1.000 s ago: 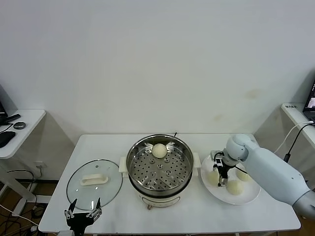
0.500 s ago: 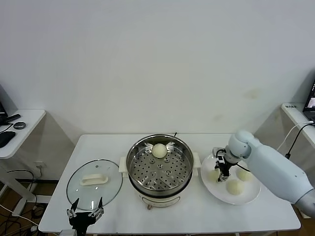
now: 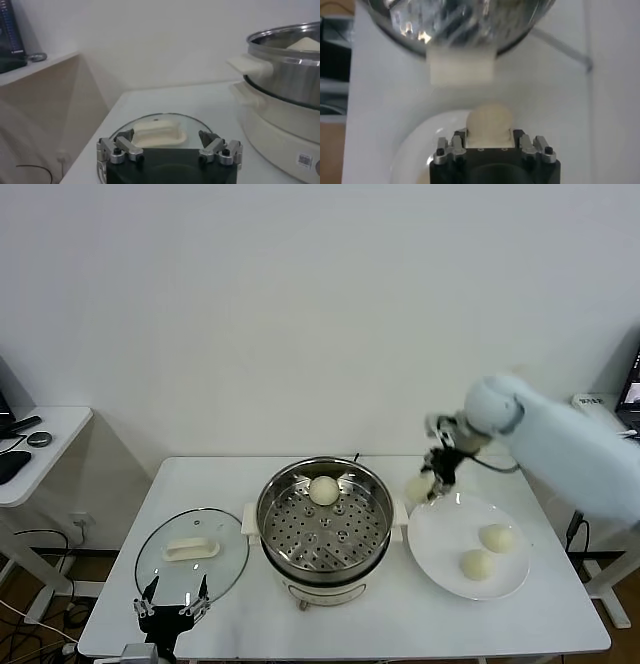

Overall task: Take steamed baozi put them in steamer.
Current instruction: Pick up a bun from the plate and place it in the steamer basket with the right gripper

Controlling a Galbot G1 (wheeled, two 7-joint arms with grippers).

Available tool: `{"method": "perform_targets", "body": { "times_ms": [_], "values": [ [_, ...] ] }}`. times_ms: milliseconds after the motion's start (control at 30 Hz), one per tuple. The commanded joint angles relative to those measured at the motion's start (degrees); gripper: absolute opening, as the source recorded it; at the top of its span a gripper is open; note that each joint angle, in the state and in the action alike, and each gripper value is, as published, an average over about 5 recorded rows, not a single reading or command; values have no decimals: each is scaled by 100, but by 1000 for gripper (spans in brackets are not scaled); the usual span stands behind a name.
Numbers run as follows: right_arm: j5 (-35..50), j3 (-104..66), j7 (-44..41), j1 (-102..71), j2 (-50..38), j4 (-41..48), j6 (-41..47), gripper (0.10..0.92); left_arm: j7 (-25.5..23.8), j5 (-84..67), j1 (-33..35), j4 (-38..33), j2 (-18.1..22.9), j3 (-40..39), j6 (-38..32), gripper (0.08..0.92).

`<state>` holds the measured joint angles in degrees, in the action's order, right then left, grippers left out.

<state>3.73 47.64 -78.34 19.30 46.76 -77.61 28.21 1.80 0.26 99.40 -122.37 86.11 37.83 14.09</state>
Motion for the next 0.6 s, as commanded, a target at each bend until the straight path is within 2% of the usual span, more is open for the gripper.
{"method": "perform_targets", "body": {
  "times_ms": [33, 333, 600],
  "values": [
    [1753, 1492, -88, 2319, 926, -12, 460, 552, 9, 89, -16, -151, -18, -45, -6, 823],
    [2195, 1626, 139, 1640, 2484, 253, 1120, 550, 8, 62, 10, -195, -39, -59, 3, 823],
    [1941, 1737, 388, 724, 3044, 493, 1342, 527, 19, 41, -3, -202, 13, -115, 3, 823]
  ]
}}
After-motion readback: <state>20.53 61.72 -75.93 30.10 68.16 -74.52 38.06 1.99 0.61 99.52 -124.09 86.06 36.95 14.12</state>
